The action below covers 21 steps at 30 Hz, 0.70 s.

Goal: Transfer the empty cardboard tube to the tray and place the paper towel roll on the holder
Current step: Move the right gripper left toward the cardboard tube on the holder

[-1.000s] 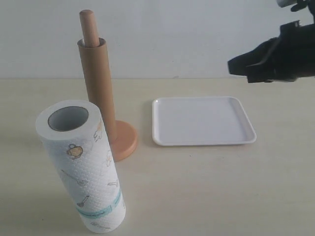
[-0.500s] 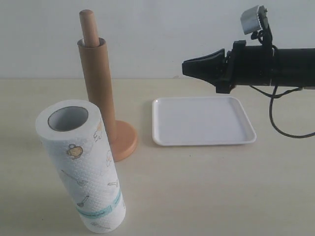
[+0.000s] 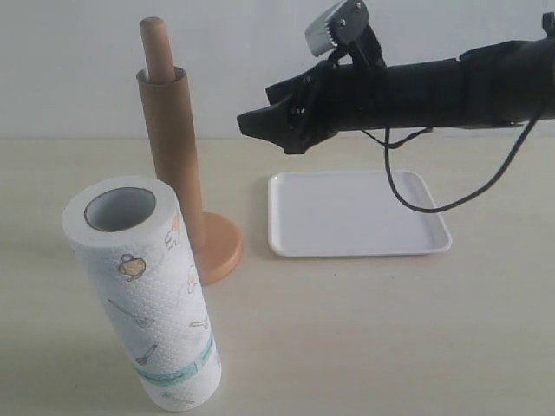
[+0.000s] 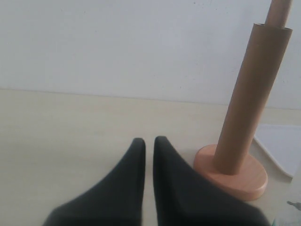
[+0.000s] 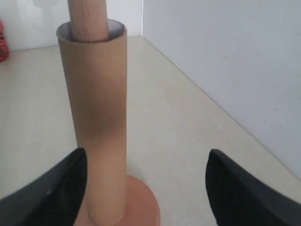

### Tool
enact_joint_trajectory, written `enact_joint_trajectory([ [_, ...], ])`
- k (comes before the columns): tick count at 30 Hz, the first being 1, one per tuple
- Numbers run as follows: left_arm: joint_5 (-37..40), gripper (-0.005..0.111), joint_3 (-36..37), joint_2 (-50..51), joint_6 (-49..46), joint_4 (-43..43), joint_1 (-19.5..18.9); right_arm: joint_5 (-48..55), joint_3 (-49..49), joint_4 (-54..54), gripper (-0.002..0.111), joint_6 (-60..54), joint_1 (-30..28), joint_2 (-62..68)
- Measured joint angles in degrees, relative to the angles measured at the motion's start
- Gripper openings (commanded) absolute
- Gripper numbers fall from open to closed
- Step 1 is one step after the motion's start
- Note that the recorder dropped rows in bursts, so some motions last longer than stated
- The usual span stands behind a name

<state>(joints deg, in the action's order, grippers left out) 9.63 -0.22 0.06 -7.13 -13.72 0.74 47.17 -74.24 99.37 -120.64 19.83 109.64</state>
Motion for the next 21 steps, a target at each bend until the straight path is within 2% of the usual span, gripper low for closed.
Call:
enact_joint_trajectory([
  [3,0.0,0.006,0.0,0.0,0.0,0.0,0.0,-2.0,-2.4,0.0,0.069,1.5,1.7,0.7],
  [7,0.0,0.006,0.0,0.0,0.0,0.0,0.0,-3.1,-4.3,0.1,0.085,4.3,2.6,2.1],
  [10,0.0,0.006,0.0,0.0,0.0,0.0,0.0,-4.2,-4.5,0.1,0.092,6.7,2.6,2.7],
  [21,0.0,0.006,0.0,0.0,0.0,0.0,0.0,-2.5,-4.6,0.1,0.094,9.2,5.3,3.0],
])
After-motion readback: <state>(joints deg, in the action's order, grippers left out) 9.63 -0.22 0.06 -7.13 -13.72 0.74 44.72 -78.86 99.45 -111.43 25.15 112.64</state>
